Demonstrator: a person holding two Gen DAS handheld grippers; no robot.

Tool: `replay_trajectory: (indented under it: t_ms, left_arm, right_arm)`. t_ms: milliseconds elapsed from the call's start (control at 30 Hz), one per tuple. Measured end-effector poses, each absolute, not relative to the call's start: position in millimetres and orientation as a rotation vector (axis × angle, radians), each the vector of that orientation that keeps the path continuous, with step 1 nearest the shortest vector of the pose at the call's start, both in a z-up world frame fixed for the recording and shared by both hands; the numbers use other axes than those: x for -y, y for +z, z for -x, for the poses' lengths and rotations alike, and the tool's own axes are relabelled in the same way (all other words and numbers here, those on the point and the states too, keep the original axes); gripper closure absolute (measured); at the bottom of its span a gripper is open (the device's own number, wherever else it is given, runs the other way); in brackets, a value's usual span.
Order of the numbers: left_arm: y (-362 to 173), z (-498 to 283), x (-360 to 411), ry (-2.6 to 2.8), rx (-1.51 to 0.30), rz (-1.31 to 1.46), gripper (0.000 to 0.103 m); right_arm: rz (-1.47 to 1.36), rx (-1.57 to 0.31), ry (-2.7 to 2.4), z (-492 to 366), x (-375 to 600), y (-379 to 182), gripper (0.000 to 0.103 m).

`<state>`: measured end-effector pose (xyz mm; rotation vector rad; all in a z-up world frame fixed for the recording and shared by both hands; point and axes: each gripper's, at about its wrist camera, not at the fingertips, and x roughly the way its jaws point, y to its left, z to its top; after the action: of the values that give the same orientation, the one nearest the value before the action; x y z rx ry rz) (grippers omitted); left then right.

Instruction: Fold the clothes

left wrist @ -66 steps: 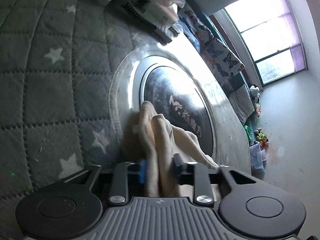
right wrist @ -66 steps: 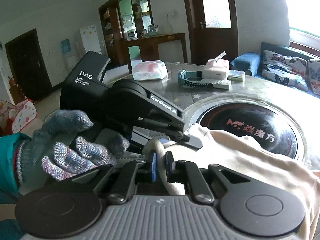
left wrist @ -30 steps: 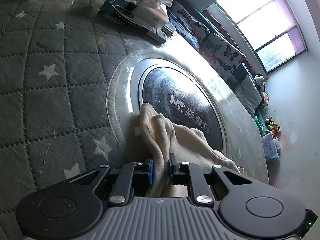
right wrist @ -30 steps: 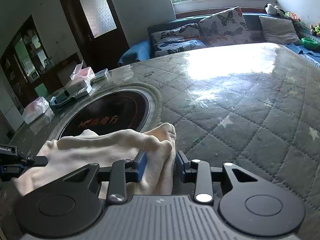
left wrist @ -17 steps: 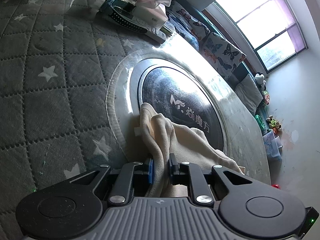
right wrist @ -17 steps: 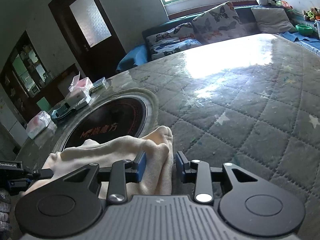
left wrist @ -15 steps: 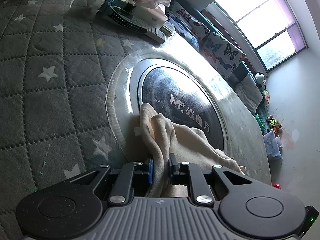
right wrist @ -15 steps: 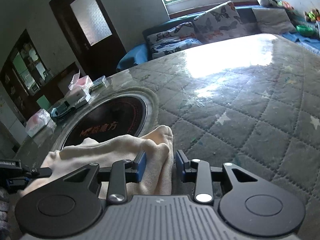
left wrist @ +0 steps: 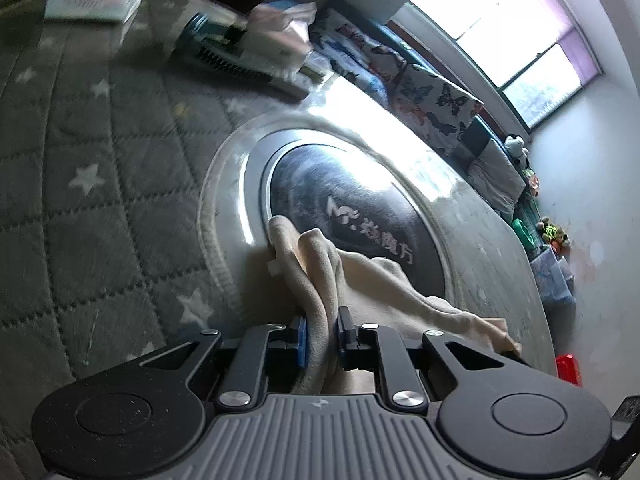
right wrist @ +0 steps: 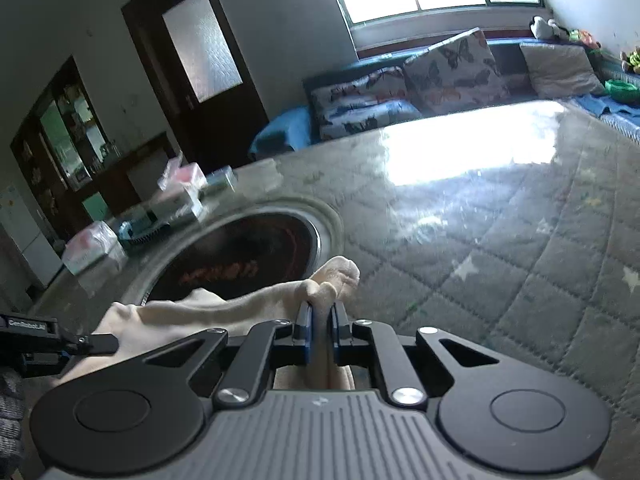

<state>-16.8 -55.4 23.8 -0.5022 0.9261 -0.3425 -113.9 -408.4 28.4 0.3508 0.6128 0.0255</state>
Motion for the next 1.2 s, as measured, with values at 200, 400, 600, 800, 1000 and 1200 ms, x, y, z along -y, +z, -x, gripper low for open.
replay_trajectory:
  t_ms: [200, 400, 600, 800, 1000, 1200]
  left_arm:
    - [44.1, 21.6, 69.1, -0.391, -0.873, 0.438, 0.088]
    - [64.5, 20.8, 97.5, -0.450, -0.840, 0.384, 0.089]
    - [75.7, 16.4, 140.9, -0.510, -0.833, 0.340, 0.089]
    - [77.8, 11.9, 191.2, -0.560, -0.846, 0.294, 0.089]
    - [75.2, 6.1, 234.5, -0.603, -0.852, 0.248, 0.089]
    - [69.8, 2.0, 265.5, -0.634, -0.868, 0.203, 0.089]
  right_arm:
    - [-0.323, -0.553, 0.038, 124.9, 404.0, 50.1, 0.095]
    - [-0.306, -0.503, -0.004, 137.7, 416.6, 69.4, 0.095]
    - [-0.288, -0.464, -0.081, 148.8, 442.1, 82.8, 0.095]
    - [-0.259, -0.452, -0.162, 154.7, 468.9, 88.2, 0.095]
    - [-0.258, -0.444, -0.237, 163.1, 499.2, 88.9, 0.095]
    - [-0.261, -0.458, -0.307, 166.2, 524.8, 81.0, 0.095]
